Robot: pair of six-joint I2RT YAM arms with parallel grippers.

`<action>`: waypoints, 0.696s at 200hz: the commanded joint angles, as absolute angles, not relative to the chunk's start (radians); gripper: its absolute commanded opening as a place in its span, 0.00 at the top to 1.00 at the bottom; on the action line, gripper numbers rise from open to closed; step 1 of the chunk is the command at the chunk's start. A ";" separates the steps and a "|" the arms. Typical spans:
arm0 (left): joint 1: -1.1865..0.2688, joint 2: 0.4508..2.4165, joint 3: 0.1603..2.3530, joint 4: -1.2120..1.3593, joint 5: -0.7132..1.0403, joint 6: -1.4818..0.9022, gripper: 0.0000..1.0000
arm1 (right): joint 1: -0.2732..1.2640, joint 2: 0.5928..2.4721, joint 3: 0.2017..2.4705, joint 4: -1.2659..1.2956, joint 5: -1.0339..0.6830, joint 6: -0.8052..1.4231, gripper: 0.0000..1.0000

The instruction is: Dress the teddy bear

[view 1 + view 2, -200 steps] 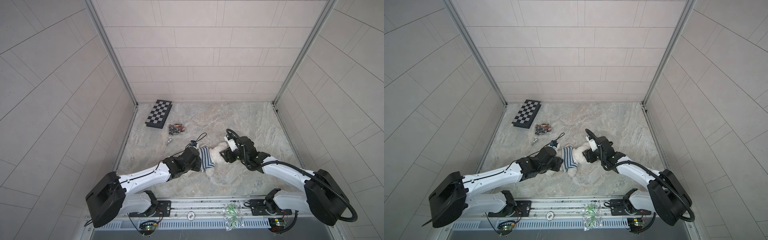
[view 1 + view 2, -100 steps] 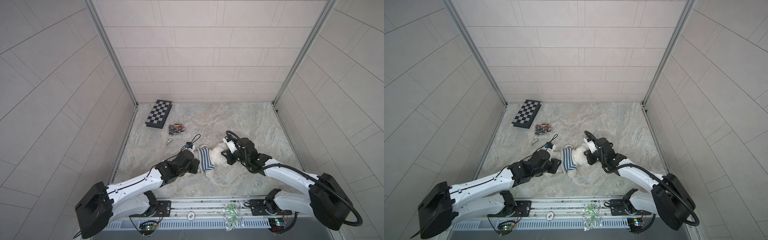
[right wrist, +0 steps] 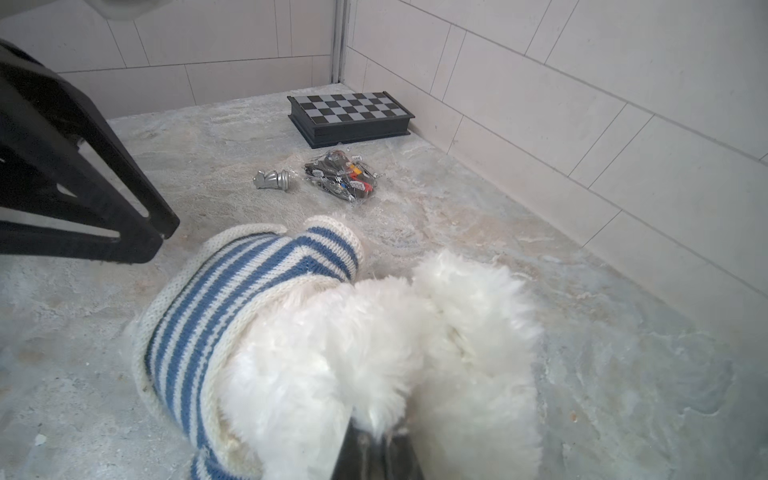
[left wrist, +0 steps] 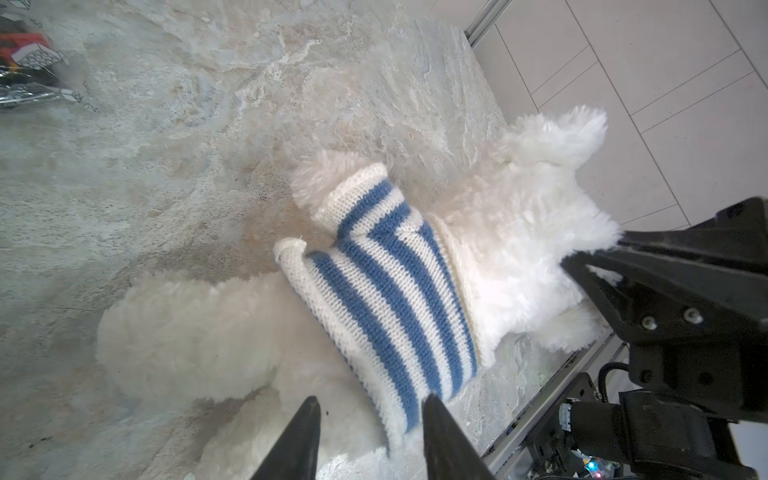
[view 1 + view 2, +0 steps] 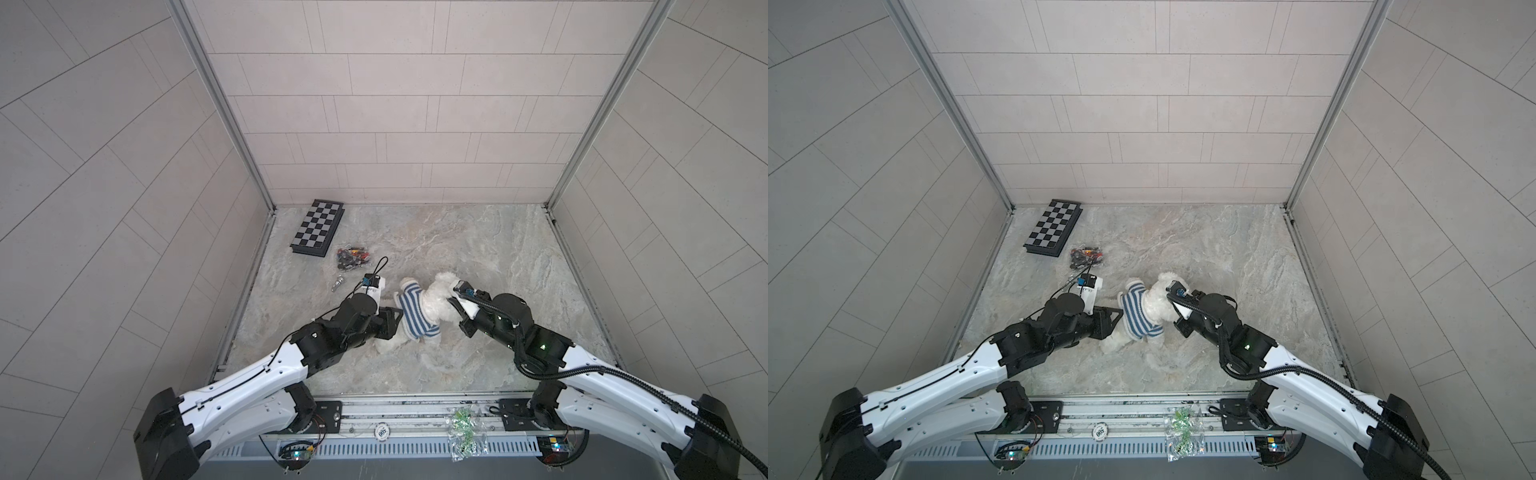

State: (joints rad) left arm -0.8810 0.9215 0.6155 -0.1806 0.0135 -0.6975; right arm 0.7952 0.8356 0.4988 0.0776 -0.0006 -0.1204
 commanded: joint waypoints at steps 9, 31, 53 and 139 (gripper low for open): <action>-0.875 0.926 0.645 -0.174 -0.017 -0.728 0.63 | 0.832 0.826 0.508 0.166 0.087 -0.244 1.00; -0.875 0.931 0.639 -0.177 -0.046 -0.739 0.65 | 0.838 0.823 0.508 0.185 0.098 -0.242 1.00; -0.875 0.943 0.637 -0.157 -0.037 -0.750 0.65 | 0.851 0.819 0.498 0.210 0.090 -0.245 1.00; -0.875 0.973 0.600 -0.052 0.017 -0.798 0.85 | 0.864 0.775 0.457 0.264 0.061 -0.259 1.00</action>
State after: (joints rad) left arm -0.8810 0.9825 0.6167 -0.0902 0.0143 -0.7795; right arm 0.8577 0.8059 0.4541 0.2050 0.0639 -0.2337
